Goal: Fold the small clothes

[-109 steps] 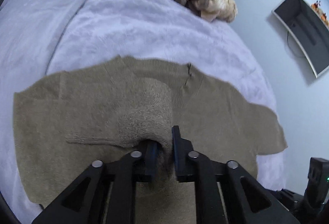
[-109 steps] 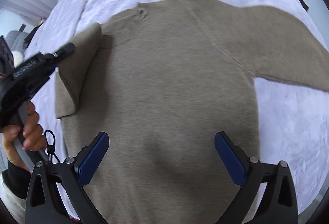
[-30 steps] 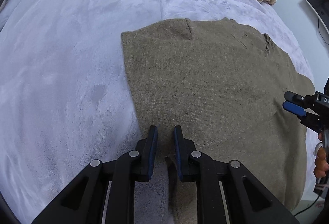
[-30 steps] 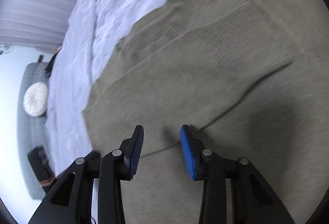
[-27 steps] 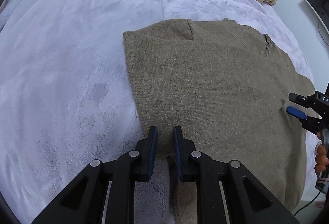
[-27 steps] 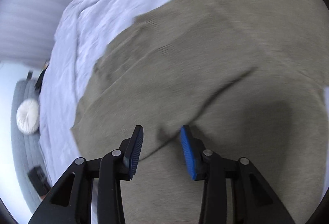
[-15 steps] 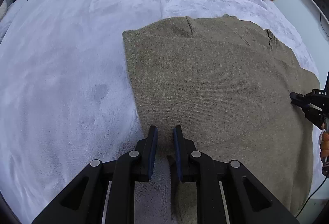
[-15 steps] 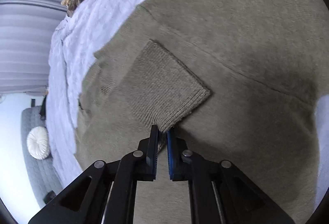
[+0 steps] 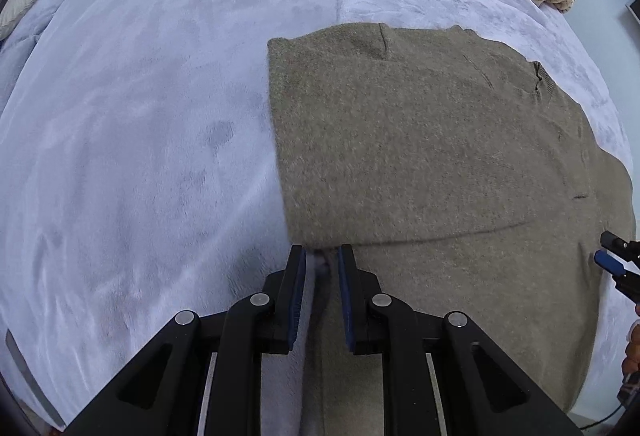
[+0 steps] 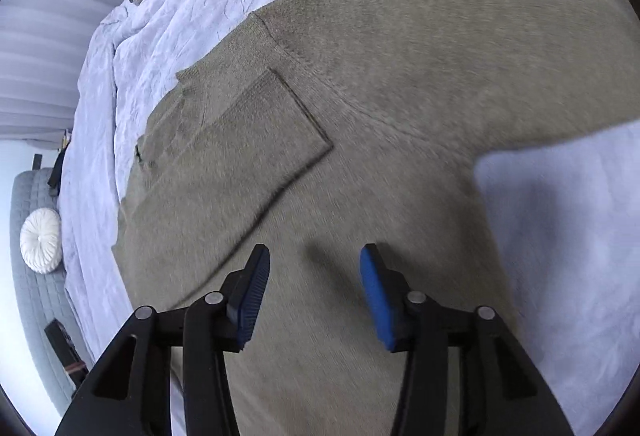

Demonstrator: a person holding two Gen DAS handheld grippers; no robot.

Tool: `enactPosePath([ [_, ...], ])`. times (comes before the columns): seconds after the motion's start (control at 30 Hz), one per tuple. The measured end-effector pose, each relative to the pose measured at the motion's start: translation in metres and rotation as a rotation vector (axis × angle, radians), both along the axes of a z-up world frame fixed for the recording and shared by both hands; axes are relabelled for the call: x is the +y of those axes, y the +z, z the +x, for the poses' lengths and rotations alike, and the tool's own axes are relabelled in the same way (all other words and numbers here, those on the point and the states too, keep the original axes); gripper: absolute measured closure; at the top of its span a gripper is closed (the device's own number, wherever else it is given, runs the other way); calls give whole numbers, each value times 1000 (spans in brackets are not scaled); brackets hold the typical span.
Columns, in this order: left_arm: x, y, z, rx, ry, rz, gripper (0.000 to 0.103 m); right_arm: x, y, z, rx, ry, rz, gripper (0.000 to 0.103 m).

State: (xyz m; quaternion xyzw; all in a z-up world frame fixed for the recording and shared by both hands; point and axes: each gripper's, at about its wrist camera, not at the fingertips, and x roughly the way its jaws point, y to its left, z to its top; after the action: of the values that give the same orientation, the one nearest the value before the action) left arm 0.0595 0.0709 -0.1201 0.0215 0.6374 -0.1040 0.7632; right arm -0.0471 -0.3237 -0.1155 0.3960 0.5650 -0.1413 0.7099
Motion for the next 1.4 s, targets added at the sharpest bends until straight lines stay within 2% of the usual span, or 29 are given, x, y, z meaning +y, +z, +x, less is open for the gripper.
enactPosePath([
  [0.07,-10,5,-13,16,-4,-2,85,2,5,-16,8,9,16,51],
  [0.17,-29,12,-31,36,-23,-1,85,6,9,-33,24,5,48,41],
  [0.37,-69,25,-58,60,-87,-9,85,21,18,-54,34,19,80,38],
  [0.43,-81,31,-64,53,-115,2,85,26,21,-57,32,33,84,32],
  [0.5,-90,35,-68,45,-133,18,85,28,24,-60,25,43,81,31],
  [0.53,-95,36,-69,45,-139,25,80,29,26,-62,22,47,83,31],
  [0.6,-101,40,-70,41,-136,33,13,30,27,-63,17,49,86,29],
  [0.63,-102,44,-72,19,-130,36,8,30,27,-64,15,49,90,27],
  [0.7,-108,49,-74,-9,-143,42,8,29,27,-63,11,46,95,27],
  [0.87,-118,49,-73,-3,-164,77,7,23,27,-65,3,40,104,27],
  [1.1,-138,47,-74,-11,-196,95,7,15,33,-68,-58,22,96,17],
  [1.17,-144,45,-75,-8,-204,99,7,10,37,-69,-106,15,110,4],
  [1.2,-146,44,-75,-3,-205,99,7,9,38,-69,-121,15,115,0],
  [1.27,-150,41,-76,12,-199,97,7,6,40,-70,-154,21,136,0],
  [1.4,-159,33,-78,38,-198,97,7,1,39,-71,-161,46,181,0],
])
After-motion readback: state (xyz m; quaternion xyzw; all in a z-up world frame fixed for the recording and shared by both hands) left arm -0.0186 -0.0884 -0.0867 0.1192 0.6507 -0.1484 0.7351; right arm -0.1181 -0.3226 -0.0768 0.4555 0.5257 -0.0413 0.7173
